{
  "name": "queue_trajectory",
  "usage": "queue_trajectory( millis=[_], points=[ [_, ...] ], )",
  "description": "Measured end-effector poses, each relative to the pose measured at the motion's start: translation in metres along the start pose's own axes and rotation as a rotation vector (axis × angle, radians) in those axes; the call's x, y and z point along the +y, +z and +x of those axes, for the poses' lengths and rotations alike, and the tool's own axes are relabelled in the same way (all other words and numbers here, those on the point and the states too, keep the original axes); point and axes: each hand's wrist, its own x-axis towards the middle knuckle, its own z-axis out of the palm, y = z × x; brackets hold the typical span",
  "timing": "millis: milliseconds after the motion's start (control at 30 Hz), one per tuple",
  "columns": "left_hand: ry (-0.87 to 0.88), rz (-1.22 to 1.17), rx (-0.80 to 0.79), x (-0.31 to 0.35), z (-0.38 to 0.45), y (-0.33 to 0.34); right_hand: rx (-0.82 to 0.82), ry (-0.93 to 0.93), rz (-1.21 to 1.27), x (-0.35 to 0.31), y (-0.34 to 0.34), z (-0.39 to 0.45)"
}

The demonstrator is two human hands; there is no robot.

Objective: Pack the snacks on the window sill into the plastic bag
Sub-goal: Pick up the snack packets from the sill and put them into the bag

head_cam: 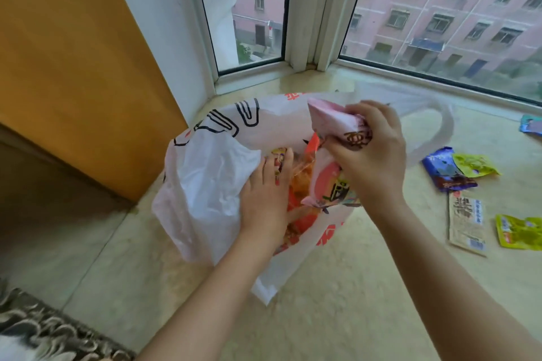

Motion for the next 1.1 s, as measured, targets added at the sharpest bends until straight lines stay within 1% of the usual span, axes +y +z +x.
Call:
queue_trajectory(
  millis=[100,167,267,333,467,500,600,667,767,900,1000,1100],
  points=[
    [0.006,0.151,-0.073,-0.02,-0.014,-0.01,0.038,0.041,0.039,0.012,0.013,-0.019],
    [0.005,0.27,-0.067,-0.029,-0.02,-0.019,0.032,0.044,0.055,0.012,0.019,-0.027],
    [-0.003,0.388,-0.025,-0.039,-0.026,-0.037,-0.026,0.012,0.034,0.007,0.027,-0.035],
    [-0.011,0.389,0.063,-0.048,-0.03,-0.047,-0.073,-0.009,0.015,0.003,0.03,-0.041],
    [-0.004,0.237,0.355,-0.069,-0.031,-0.064,-0.148,-0.103,-0.047,-0.006,0.036,-0.051],
    [-0.002,0.193,0.397,-0.073,-0.032,-0.069,-0.167,-0.136,-0.072,-0.009,0.038,-0.053],
    [0.002,0.053,0.488,-0.075,-0.037,-0.09,-0.23,-0.23,-0.126,-0.017,0.043,-0.059],
    [0.01,-0.028,0.556,-0.073,-0.042,-0.1,-0.247,-0.26,-0.156,-0.02,0.046,-0.063],
    [0.028,-0.148,0.671,-0.065,-0.048,-0.116,-0.25,-0.242,-0.172,-0.023,0.049,-0.066],
    [0.006,-0.336,0.814,-0.053,-0.053,-0.139,-0.284,-0.237,-0.188,-0.026,0.049,-0.067],
    [-0.008,-0.477,0.868,-0.046,-0.054,-0.151,-0.321,-0.288,-0.184,-0.03,0.052,-0.072],
    [0.013,-0.525,0.88,-0.038,-0.056,-0.157,-0.354,-0.378,-0.209,-0.042,0.066,-0.069]
  ],
)
